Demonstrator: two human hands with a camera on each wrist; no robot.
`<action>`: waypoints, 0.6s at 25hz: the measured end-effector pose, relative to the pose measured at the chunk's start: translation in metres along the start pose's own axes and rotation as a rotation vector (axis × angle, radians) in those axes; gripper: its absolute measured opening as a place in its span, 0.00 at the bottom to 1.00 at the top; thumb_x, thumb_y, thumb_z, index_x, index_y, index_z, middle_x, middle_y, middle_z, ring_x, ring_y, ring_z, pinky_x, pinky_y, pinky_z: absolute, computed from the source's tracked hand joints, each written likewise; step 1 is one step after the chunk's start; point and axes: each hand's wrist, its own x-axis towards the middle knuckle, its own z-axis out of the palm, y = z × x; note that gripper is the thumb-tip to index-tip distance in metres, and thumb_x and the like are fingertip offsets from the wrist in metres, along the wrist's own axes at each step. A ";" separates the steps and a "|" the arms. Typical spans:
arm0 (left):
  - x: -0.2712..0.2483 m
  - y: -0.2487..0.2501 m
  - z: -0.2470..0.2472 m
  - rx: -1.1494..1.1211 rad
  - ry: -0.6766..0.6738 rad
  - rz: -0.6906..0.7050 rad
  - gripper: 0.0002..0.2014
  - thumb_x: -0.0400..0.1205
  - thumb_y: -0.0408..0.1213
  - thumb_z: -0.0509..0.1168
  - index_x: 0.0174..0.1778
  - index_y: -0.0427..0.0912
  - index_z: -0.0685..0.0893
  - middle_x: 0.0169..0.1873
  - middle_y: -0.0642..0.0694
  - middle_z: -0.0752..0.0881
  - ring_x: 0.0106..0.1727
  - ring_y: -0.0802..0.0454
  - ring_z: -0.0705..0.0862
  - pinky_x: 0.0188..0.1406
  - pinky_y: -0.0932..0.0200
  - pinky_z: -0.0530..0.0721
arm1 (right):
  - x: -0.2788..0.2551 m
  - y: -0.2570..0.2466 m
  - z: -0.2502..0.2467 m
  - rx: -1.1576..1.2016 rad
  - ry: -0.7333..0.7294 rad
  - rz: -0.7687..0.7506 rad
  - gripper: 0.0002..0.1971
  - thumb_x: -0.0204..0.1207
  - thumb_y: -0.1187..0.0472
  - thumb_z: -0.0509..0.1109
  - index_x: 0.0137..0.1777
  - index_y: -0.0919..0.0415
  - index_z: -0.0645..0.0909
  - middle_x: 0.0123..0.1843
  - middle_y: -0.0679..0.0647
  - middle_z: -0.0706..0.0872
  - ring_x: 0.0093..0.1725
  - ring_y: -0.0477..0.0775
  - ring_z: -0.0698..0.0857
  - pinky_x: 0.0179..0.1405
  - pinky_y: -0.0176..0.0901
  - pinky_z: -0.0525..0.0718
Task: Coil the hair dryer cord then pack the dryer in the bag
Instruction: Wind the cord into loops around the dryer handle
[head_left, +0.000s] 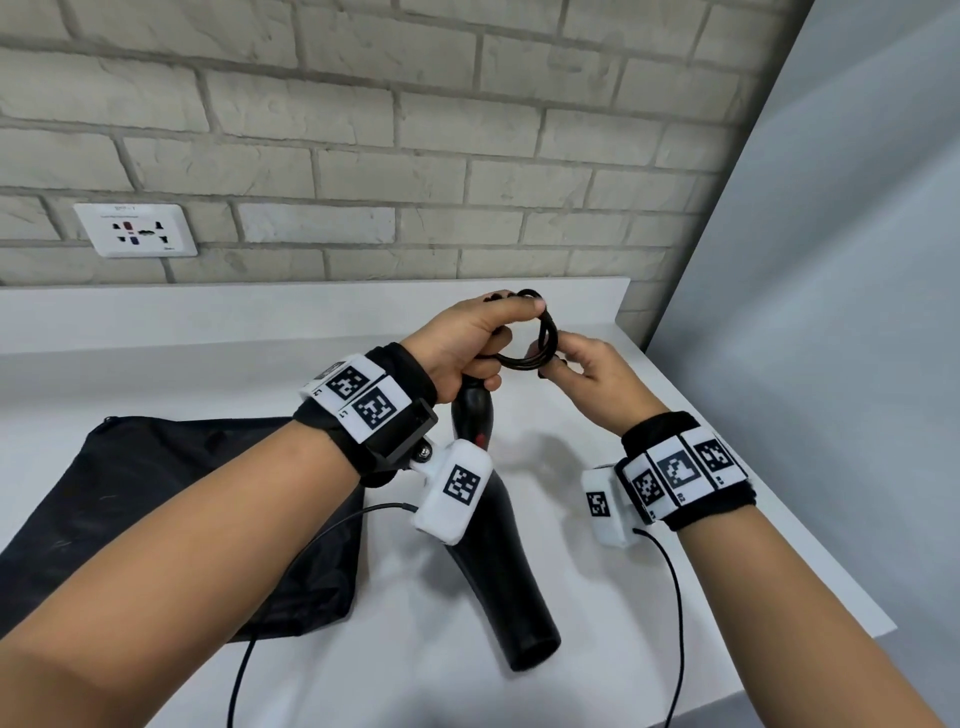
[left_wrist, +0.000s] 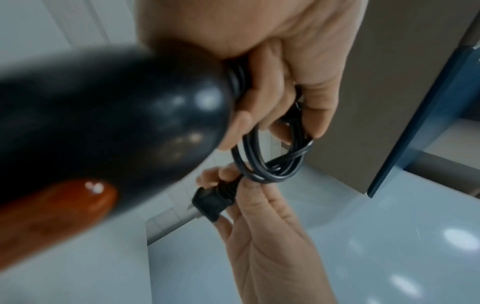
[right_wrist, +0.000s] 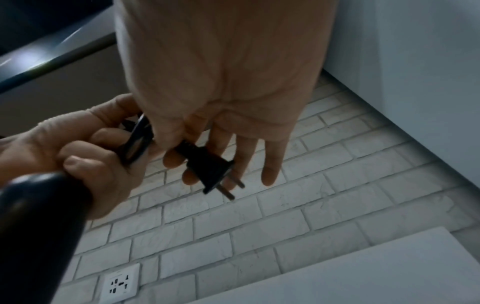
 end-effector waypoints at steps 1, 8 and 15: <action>0.000 0.000 0.002 0.003 0.030 -0.011 0.15 0.78 0.52 0.64 0.31 0.48 0.79 0.13 0.55 0.57 0.13 0.58 0.51 0.23 0.62 0.59 | 0.001 -0.004 -0.001 0.011 0.004 0.003 0.06 0.78 0.64 0.63 0.48 0.63 0.82 0.40 0.56 0.83 0.37 0.46 0.76 0.41 0.29 0.74; 0.006 -0.003 0.002 0.070 0.166 -0.043 0.18 0.74 0.51 0.66 0.20 0.48 0.77 0.15 0.54 0.56 0.14 0.55 0.52 0.27 0.58 0.58 | 0.007 -0.021 -0.013 -0.323 0.027 -0.038 0.11 0.77 0.66 0.63 0.52 0.58 0.86 0.34 0.51 0.82 0.34 0.50 0.76 0.37 0.42 0.73; 0.004 -0.008 0.012 0.202 0.191 -0.021 0.12 0.76 0.44 0.62 0.31 0.41 0.76 0.15 0.53 0.58 0.12 0.56 0.55 0.23 0.62 0.58 | 0.020 -0.043 -0.028 -0.670 0.286 0.088 0.13 0.79 0.59 0.59 0.55 0.49 0.84 0.54 0.52 0.87 0.55 0.58 0.83 0.42 0.42 0.70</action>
